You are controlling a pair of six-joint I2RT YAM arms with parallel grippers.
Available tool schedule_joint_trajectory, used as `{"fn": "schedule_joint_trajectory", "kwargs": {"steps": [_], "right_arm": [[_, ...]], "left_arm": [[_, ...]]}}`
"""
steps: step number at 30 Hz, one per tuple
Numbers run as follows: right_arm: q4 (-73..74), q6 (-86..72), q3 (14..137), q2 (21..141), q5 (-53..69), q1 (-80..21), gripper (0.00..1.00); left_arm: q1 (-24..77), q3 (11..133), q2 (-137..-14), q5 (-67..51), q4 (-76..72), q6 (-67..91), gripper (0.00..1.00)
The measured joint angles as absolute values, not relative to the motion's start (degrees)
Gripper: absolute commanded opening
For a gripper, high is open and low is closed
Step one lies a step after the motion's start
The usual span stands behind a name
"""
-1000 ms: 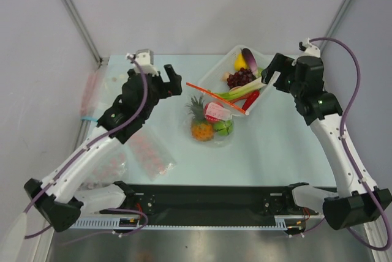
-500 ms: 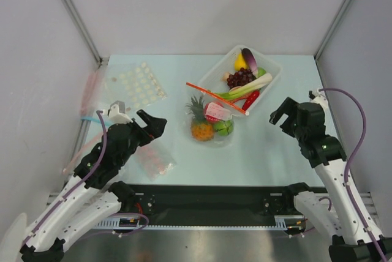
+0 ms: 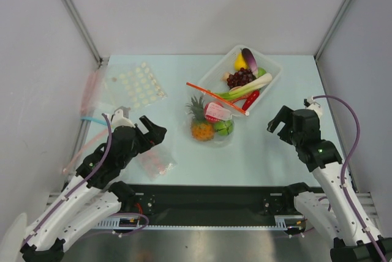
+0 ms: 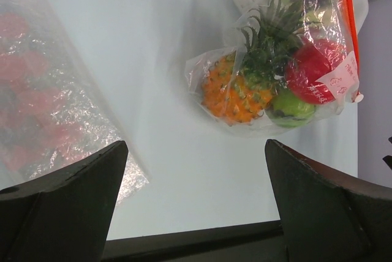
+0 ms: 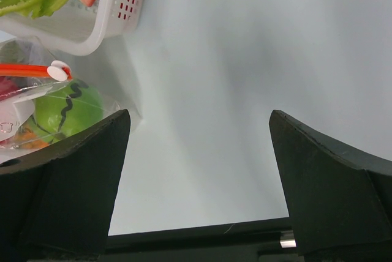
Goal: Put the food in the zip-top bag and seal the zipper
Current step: Reset both arms
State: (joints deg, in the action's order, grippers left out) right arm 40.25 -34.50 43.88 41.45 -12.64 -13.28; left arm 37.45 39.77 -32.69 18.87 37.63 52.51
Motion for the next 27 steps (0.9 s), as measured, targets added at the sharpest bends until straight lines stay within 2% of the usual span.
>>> {"fn": "schedule_joint_trajectory", "kwargs": {"steps": [27], "right_arm": [[40.51,-34.52,43.88,40.25,-13.61,-14.28,1.00]], "left_arm": [[37.45,40.42,-33.82,19.97,40.07,54.54,1.00]]}}
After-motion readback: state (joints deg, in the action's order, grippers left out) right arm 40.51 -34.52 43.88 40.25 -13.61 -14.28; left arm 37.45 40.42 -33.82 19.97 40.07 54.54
